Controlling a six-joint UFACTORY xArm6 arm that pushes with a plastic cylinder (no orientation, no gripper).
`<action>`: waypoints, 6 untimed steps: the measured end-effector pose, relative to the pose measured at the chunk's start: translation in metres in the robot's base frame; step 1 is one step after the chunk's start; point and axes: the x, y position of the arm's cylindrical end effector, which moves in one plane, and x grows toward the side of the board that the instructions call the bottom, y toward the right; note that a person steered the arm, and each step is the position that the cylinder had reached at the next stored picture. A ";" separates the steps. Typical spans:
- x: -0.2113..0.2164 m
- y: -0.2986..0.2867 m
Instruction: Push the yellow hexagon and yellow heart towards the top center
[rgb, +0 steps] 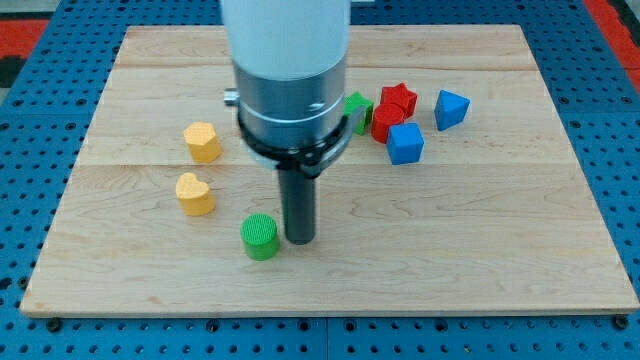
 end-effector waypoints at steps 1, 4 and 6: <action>0.005 -0.067; -0.073 -0.113; -0.172 -0.116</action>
